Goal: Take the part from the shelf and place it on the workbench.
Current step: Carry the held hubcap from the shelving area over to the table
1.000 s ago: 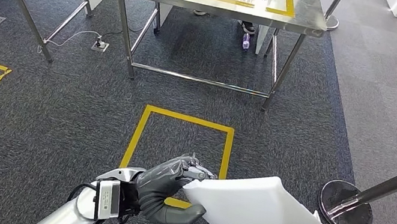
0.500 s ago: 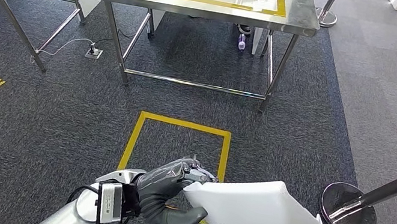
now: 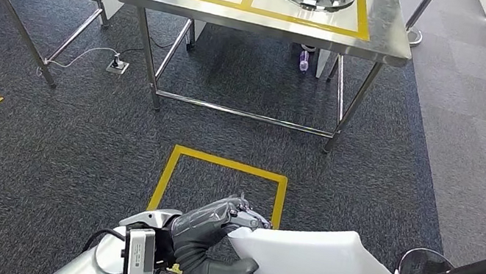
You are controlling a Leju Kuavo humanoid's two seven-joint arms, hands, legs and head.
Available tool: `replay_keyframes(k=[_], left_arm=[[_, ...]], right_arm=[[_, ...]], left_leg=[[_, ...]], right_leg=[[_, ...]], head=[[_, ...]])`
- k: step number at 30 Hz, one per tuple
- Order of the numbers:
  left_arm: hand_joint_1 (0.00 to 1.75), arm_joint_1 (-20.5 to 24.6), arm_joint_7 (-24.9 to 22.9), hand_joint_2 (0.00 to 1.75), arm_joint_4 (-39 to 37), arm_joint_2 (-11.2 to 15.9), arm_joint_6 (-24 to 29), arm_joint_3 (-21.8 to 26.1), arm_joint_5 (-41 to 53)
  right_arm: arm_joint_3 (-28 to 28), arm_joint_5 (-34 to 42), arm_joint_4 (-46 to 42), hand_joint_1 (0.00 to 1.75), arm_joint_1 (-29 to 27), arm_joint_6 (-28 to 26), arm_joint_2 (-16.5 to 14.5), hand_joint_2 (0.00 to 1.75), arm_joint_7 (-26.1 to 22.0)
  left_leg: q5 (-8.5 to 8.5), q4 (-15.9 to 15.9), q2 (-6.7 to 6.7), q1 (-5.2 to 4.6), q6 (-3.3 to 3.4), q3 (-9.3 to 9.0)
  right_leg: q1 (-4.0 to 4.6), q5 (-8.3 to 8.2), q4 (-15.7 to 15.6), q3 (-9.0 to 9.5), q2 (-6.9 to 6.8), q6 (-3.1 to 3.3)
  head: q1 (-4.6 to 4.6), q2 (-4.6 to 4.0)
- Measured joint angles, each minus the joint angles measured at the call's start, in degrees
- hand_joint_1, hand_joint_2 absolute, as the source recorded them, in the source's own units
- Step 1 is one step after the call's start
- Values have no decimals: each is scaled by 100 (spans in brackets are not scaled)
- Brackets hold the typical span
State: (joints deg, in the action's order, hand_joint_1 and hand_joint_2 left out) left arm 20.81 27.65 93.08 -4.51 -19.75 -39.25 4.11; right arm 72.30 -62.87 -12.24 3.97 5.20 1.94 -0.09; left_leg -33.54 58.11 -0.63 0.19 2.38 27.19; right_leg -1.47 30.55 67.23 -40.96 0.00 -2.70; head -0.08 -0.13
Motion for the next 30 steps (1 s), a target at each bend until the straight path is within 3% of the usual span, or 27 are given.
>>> replay_keyframes(k=[2,3,4,6,8,9,11,13,14,15,17,18,19,21,22,24,26,28,29,30], left_arm=[[175,-13,-4,175,-6,2,-6,1,6],[175,-19,-10,175,-7,1,-8,2,12],[175,-20,-14,175,-4,-4,-9,2,15],[175,-5,-19,175,17,-25,-10,3,21],[175,4,-16,175,30,-33,-9,4,20],[175,-1,-16,175,30,-27,-8,5,23],[175,-13,-16,175,29,-11,-3,5,40],[175,-28,-16,175,29,3,1,4,62],[175,-33,-16,175,29,9,1,4,70],[175,-37,-16,175,29,14,2,4,77],[175,-50,-16,175,25,31,4,7,103],[175,-58,-16,175,24,39,7,9,116],[175,-63,-16,175,27,41,11,12,126],[175,-58,-16,175,47,23,20,16,130],[175,-53,-16,175,57,11,25,18,128],[175,-54,-16,175,70,-3,33,18,129],[175,-64,-18,175,73,-1,43,19,130],[175,-79,-20,175,73,1,49,22,131],[175,-85,-21,175,73,1,52,24,131],[175,-91,-21,175,73,1,53,25,131]], right_arm=[[0,-3,0,0,-11,1,-4,0,-1],[0,-3,0,0,-16,2,-11,0,-1],[0,-4,0,0,-13,3,-17,0,-2],[0,-5,0,0,10,4,-23,0,-7],[0,-5,0,0,27,4,-22,0,-14],[0,-5,0,0,23,4,-21,0,-15],[0,-6,0,0,13,4,-24,0,-15],[0,-7,0,0,6,4,-31,0,-15],[0,-8,0,0,6,4,-34,0,-15],[0,-8,0,0,6,4,-37,0,-16],[0,-10,1,0,13,7,-53,0,-20],[-1,-13,1,0,17,9,-60,0,-26],[-1,-16,1,0,20,13,-70,0,-34],[-2,-23,-1,0,33,22,-73,0,-49],[-3,-28,-1,0,47,27,-76,0,-56],[-4,-42,-2,0,70,32,-69,0,-64],[-4,-60,-2,0,57,37,-58,0,-69],[-4,-72,-2,0,34,43,-55,0,-70],[-4,-73,-2,0,26,45,-54,0,-70],[-4,-73,-2,0,18,46,-52,0,-70]], left_leg=[[-175,-6,-9,-15,-63,-161],[-238,-23,-13,-22,-102,-232],[-257,-22,-18,-28,-140,-303],[-128,222,-11,-27,-208,-233],[54,866,4,-20,-261,191],[36,1209,13,-15,-281,475],[-310,1622,18,-9,-309,993],[-610,1551,21,-10,-308,1294],[-551,1336,22,-13,-293,1347],[-297,1033,23,-20,-264,1350],[431,482,14,-57,-182,1318],[689,330,5,-77,-144,1271],[804,261,-7,-90,-107,1221],[773,192,-17,-79,-43,1010],[738,156,-13,-67,-6,913],[624,119,-7,-48,46,737],[470,115,-20,-50,71,592],[297,115,-44,-51,72,403],[202,115,-52,-51,65,286],[99,114,-56,-52,54,162]], right_leg=[[18,-561,-519,98,-15,45],[32,-702,-614,140,-17,79],[45,-679,-613,180,-14,118],[32,-587,-636,305,8,204],[7,-485,-694,470,18,274],[3,-427,-723,556,16,297],[0,-293,-755,728,25,314],[-1,-133,-761,924,46,310],[1,-48,-762,1032,57,305],[4,37,-765,1127,64,296],[18,208,-764,1310,81,254],[24,287,-789,1383,90,219],[31,316,-785,1468,99,178],[30,261,-666,1533,99,98],[28,166,-443,1462,90,74],[23,124,186,1047,69,51],[24,427,695,543,63,22],[24,794,708,226,62,-2],[24,805,511,156,60,1],[25,623,211,127,57,14]], head=[[-5,0],[-9,0],[-11,0],[-14,0],[-27,0],[-31,0],[-36,0],[-39,0],[-39,0],[-39,0],[-41,0],[-44,0],[-47,0],[-51,0],[-40,0],[-16,0],[-1,0],[0,0],[-1,0],[1,0]])
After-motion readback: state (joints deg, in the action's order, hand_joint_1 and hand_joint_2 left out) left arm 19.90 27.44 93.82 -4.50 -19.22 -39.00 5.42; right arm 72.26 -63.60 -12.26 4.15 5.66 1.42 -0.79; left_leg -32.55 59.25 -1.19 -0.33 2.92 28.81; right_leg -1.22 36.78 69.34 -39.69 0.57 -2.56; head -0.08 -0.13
